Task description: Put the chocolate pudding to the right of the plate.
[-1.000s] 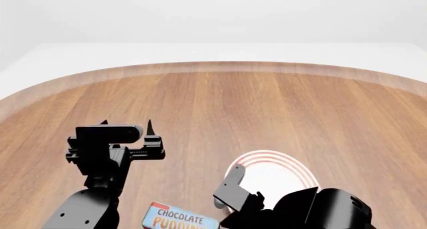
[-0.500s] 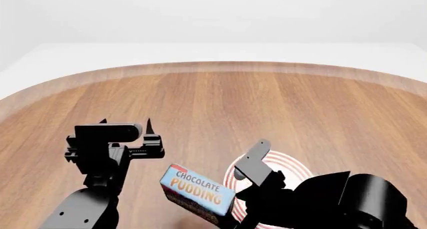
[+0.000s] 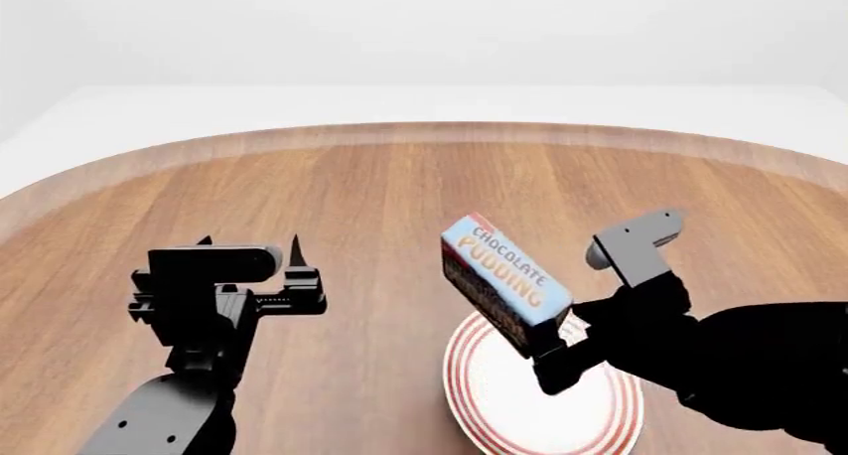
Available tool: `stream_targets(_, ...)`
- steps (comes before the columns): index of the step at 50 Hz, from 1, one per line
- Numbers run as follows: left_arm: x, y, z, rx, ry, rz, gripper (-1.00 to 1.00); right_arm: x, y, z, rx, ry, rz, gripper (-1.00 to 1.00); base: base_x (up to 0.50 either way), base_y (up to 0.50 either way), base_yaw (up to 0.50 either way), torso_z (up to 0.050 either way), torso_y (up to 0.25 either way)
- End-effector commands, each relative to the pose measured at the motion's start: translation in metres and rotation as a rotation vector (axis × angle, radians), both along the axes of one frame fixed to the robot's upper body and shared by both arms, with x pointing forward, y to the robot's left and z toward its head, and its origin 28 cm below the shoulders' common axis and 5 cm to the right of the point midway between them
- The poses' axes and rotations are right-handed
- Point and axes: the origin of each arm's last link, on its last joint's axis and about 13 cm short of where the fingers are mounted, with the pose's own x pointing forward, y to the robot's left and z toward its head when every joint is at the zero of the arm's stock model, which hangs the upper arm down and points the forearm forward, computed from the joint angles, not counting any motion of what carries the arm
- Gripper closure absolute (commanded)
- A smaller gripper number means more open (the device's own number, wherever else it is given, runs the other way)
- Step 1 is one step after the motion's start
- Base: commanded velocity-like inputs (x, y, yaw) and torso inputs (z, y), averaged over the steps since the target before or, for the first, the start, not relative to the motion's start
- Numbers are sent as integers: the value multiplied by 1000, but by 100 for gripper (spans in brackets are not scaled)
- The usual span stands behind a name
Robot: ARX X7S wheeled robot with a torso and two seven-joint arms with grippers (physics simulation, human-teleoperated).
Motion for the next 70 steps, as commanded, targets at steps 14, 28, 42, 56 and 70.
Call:
stream_targets(14, 1, 1, -1, -2, 1, 1, -100, -5, -68, 10, 61, -46, -402, 100, 0, 0, 0, 0, 0)
stream_targets(28, 1, 1, -2, -3, 4, -1, -100, -22, -97, -5, 66, -4, -532, 100, 0, 0, 0, 0, 0)
stream_targets(42, 2, 1, -3, -1, 6, -2, -100, -27, -120, -15, 56, 25, -591, 100, 0, 0, 0, 0, 0)
stream_targets(56, 2, 1, -4, -3, 10, -1, -100, -19, -140, -29, 36, 49, -662, 100, 0, 0, 0, 0, 0)
stream_targets(70, 1, 0, -5, -4, 9, -4, -100, -19, -154, -47, 21, 99, -731, 100, 0, 0, 0, 0, 0)
